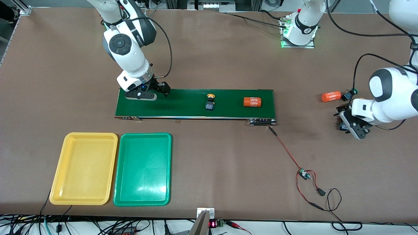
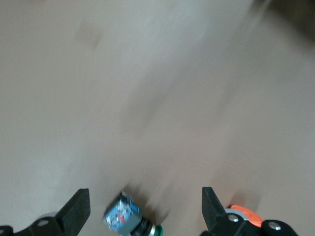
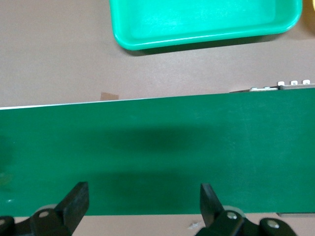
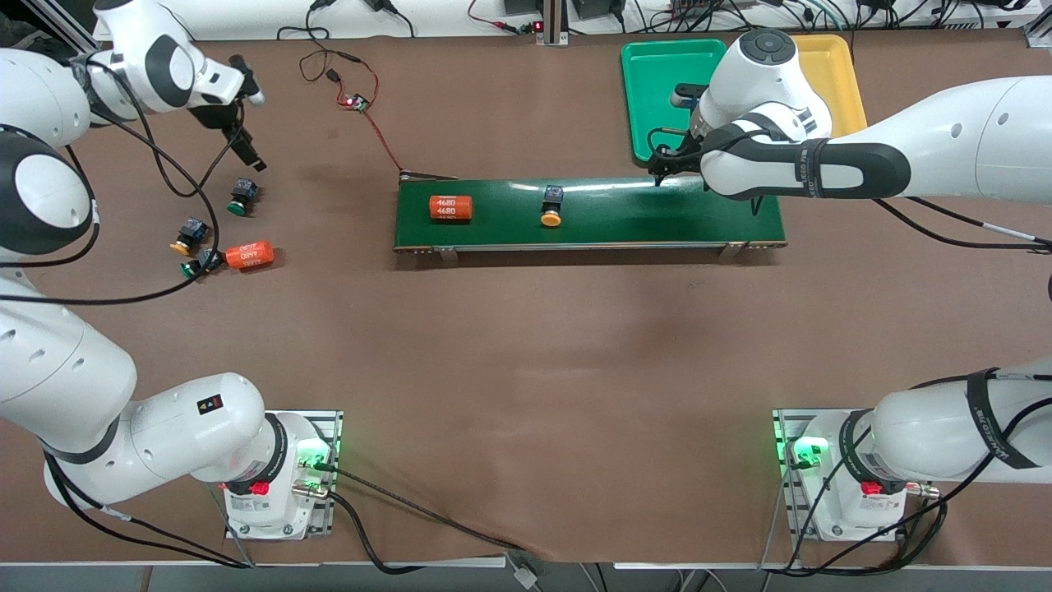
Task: Sort buttons by color to trays
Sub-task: 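Grasp another button with the left gripper while the right gripper lowers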
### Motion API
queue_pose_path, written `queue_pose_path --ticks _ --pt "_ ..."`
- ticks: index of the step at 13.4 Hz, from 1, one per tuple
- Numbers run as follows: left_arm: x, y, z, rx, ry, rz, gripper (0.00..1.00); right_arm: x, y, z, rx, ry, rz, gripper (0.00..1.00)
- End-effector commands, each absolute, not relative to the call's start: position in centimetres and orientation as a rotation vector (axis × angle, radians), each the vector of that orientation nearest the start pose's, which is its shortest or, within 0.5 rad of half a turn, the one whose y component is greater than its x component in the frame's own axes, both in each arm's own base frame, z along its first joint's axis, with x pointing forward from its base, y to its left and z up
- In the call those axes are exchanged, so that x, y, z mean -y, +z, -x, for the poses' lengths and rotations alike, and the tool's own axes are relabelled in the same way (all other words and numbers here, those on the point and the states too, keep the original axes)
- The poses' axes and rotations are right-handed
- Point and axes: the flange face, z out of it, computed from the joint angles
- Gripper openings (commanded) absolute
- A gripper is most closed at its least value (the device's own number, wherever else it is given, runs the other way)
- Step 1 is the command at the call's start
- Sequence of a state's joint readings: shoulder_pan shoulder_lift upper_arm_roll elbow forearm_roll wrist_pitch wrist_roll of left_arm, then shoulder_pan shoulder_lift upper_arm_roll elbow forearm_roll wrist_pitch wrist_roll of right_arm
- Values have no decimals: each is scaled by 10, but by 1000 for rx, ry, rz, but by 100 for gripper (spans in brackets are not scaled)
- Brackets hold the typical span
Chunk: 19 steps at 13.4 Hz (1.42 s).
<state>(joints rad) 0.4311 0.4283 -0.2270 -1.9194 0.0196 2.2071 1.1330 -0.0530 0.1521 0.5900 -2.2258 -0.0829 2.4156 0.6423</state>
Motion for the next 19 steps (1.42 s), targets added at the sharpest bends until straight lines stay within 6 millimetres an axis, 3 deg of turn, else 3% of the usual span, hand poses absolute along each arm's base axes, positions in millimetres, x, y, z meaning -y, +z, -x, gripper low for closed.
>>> queue_pose_path --ticks 1,6,11,12,13,17,19 --pt "-165 247 -597 -1156 121 3086 100 -277 322 -474 37 -73 3086 100" --pt "-192 206 -584 -613 173 3243 100 -278 316 -474 12 -47 3081 100" --pt "-195 187 -581 -570 188 3260 100 -288 306 -474 15 -10 3069 100" --pt "-195 183 -580 -568 193 3263 95 -289 305 -475 4 -7 3067 100" --pt "-196 182 -580 -587 186 3257 80 -290 301 -475 3 7 3067 100" --pt "-196 180 -581 -603 176 3248 41 -297 293 -477 8 25 3062 100" --pt "-196 183 -581 -608 177 3247 13 -298 289 -480 -10 31 3065 100"
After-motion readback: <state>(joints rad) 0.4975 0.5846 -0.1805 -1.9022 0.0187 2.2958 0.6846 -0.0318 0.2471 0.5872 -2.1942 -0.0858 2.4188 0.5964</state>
